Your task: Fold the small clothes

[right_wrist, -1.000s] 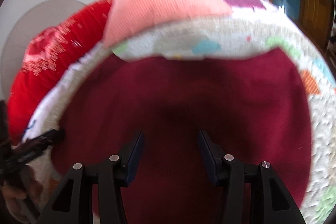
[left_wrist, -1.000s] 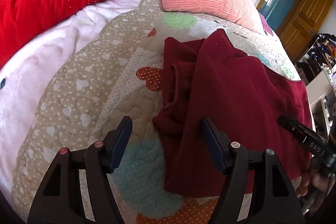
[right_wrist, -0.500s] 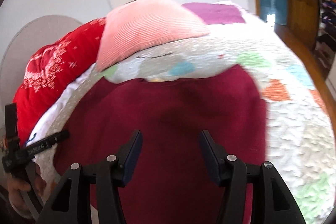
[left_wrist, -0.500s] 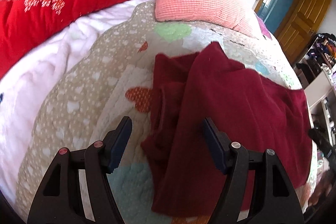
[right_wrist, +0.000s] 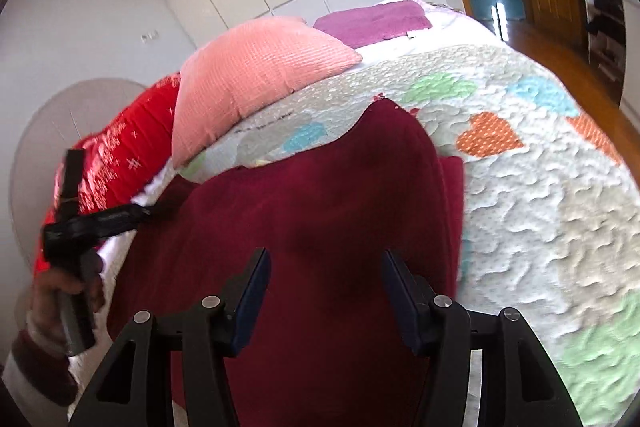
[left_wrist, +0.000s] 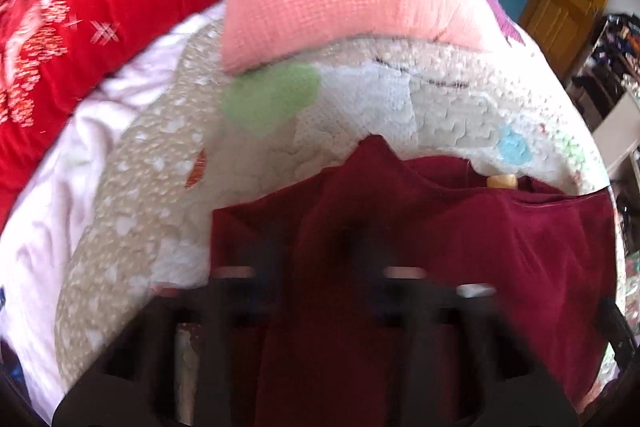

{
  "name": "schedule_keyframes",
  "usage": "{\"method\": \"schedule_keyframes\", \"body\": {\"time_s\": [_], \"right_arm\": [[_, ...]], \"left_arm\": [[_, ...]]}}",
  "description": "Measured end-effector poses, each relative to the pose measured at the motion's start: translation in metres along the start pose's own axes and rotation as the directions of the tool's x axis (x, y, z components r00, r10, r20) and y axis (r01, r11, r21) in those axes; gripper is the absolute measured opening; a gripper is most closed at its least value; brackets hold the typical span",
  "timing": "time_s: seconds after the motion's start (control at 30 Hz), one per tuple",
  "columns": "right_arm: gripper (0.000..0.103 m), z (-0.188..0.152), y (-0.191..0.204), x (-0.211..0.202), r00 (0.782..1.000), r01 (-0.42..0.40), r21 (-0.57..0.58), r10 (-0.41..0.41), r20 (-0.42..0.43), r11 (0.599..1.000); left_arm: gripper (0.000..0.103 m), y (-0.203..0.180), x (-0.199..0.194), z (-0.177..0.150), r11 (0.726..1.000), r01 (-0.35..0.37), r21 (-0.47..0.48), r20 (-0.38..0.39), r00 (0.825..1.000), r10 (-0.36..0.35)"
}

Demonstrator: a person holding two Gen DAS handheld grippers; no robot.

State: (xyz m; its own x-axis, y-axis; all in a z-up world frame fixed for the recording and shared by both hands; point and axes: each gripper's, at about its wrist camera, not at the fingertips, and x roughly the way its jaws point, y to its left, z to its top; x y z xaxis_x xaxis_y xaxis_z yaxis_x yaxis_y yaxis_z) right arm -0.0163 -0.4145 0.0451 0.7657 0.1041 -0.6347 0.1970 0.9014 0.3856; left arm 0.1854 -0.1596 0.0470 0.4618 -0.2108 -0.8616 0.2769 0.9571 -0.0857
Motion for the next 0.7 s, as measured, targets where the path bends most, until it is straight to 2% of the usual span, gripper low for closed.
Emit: {"method": "schedule_keyframes", "body": {"time_s": [0.07,0.17,0.27,0.3,0.33,0.37,0.4,0.47,0.5,0.57,0.7], "right_arm": [[0.055,-0.002,0.0,0.005,1.0,-0.015,0.015,0.015,0.005,1.0],[0.056,-0.005,0.0,0.011,1.0,-0.007,-0.004,0.007,0.021,1.0],[0.059,-0.009,-0.002,0.014,0.999,-0.02,-0.016,0.021,0.042,1.0],[0.061,-0.01,-0.002,0.015,0.998,-0.03,-0.016,0.031,0.049,0.999],[0.061,-0.011,-0.002,0.016,0.998,-0.035,-0.018,0.036,0.053,0.999],[0.062,-0.011,-0.002,0.016,0.998,-0.036,-0.021,0.037,0.055,0.999],[0.064,-0.011,-0.002,0.016,0.998,-0.043,-0.021,0.044,0.055,0.999],[0.066,-0.012,-0.004,0.016,0.997,-0.056,-0.019,0.057,0.055,0.998],[0.068,-0.012,-0.004,0.017,0.997,-0.06,-0.018,0.061,0.053,0.998],[0.069,-0.012,-0.003,0.02,0.997,-0.054,-0.027,0.055,0.047,0.998],[0.07,-0.011,0.009,0.022,1.0,0.003,-0.072,-0.001,0.03,0.997]], "left_arm": [[0.01,0.003,0.002,0.003,1.0,0.002,-0.025,0.005,1.0,-0.002],[0.007,0.016,-0.001,0.011,0.997,-0.005,-0.075,0.055,0.998,0.009],[0.007,0.026,0.007,0.011,0.991,-0.024,-0.128,0.051,0.998,0.03],[0.007,0.025,0.01,0.011,0.991,-0.05,-0.127,0.055,0.997,0.057],[0.002,0.026,0.01,0.01,0.988,-0.087,-0.125,0.068,0.993,0.096],[0.002,0.028,0.011,0.01,0.979,-0.159,-0.126,0.078,0.982,0.17],[0.002,0.034,0.014,0.01,0.973,-0.184,-0.141,0.076,0.978,0.196],[0.002,0.047,0.017,0.008,0.976,-0.128,-0.179,0.044,0.99,0.137],[0.002,0.047,0.013,0.006,0.979,-0.105,-0.172,0.053,0.992,0.116],[0.002,0.046,-0.001,0.001,0.986,-0.088,-0.144,0.077,0.992,0.1],[0.003,0.038,-0.032,-0.017,0.993,-0.053,-0.106,0.075,0.995,0.061]]}}
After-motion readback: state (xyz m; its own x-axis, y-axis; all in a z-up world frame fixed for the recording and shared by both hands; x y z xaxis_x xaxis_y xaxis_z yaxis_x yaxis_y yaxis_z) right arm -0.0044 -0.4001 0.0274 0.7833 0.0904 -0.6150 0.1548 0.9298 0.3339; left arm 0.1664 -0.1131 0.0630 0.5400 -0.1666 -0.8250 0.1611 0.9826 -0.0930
